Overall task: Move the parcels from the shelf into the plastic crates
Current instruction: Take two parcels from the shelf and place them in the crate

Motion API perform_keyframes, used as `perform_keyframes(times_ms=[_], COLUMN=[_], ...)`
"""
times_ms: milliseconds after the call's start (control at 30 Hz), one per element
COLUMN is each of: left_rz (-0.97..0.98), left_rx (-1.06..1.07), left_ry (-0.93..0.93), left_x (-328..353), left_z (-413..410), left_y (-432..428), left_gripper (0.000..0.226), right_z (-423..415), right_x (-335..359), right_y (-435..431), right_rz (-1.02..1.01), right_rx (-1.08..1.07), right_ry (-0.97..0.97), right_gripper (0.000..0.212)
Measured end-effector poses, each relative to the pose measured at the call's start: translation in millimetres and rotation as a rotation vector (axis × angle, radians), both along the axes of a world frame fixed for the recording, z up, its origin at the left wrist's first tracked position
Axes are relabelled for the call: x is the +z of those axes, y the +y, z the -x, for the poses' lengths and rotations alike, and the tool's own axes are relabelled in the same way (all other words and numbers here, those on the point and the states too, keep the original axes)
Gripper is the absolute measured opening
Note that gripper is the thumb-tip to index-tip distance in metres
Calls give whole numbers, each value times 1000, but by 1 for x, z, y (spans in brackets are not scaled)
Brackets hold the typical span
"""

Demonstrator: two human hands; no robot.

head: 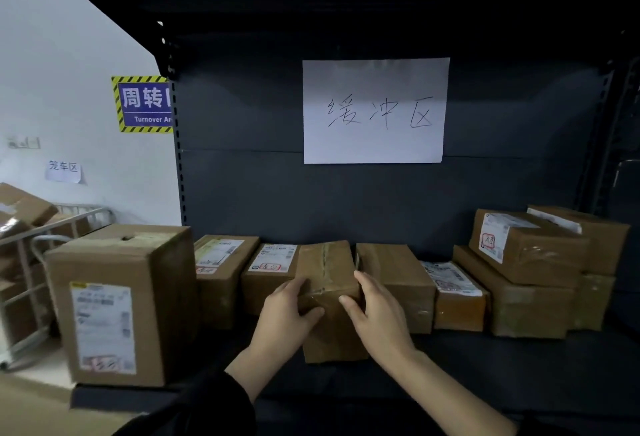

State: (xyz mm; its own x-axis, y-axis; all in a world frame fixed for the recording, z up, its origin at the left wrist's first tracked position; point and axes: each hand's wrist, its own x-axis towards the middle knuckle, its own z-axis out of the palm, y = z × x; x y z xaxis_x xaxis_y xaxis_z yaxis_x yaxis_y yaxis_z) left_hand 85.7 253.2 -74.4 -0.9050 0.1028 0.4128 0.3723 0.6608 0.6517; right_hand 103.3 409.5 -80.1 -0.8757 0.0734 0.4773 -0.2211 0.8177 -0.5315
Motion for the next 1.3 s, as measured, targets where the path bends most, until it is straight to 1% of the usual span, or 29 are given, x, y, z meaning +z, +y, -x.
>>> perform_keyframes(times_ms=[200,300,433,533,600,700,800,867,933,1000,1067,1133,1167,1233,1300], left_rz=[-144,-210,-362,-534,-607,-633,-579,-545,-530,-526,-571,-687,-723,-716,-689], left_rx=[36,40,35,-33,-51,-58,-103,-144,-148,-126,-89,-57,-49,-58,-94], left_ry=[6,-18,-106,-302,-411,-485,-506,-517,-517,-501,-490,-520,-550,-618,-637], left_x=[-3,-5,-15,-29,-40,-48,-46,-42,-38,-37,-34,-27,-23,-15,-10], left_z=[-49,-67,-78,-83,-85,-85,-81,-79,-75,-69,-61,-53,-50,-46,-46], left_y=[-13,-22,-33,-37,-38,-40,-42,-44,-48,-52,-52,-47,-43,-36,-30], left_gripper=[65,61,50,37,33,32,30,29,34,40,35,25,26,29,22], right_z=[-43,-56,-65,-68,-68,-68,-68,-68,-68,-65,-61,-56,-53,-50,-51], right_x=[-4,2,6,8,6,0,-3,-2,0,4,8,11,11,10,8], right_y=[-20,-32,-47,-59,-68,-77,-76,-70,-57,-38,-17,-1,4,8,5], right_rz=[78,66,-40,-157,-271,-400,-420,-359,-268,-194,-102,-13,42,269,537], right_rx=[32,78,138,188,226,258,254,270,262,198,111,25,0,40,117], right_ry=[169,217,215,171,112,44,53,51,64,78,30,-99,-196,-396,-524], right_gripper=[54,53,54,52,51,50,49,49,48,47,46,49,51,50,44])
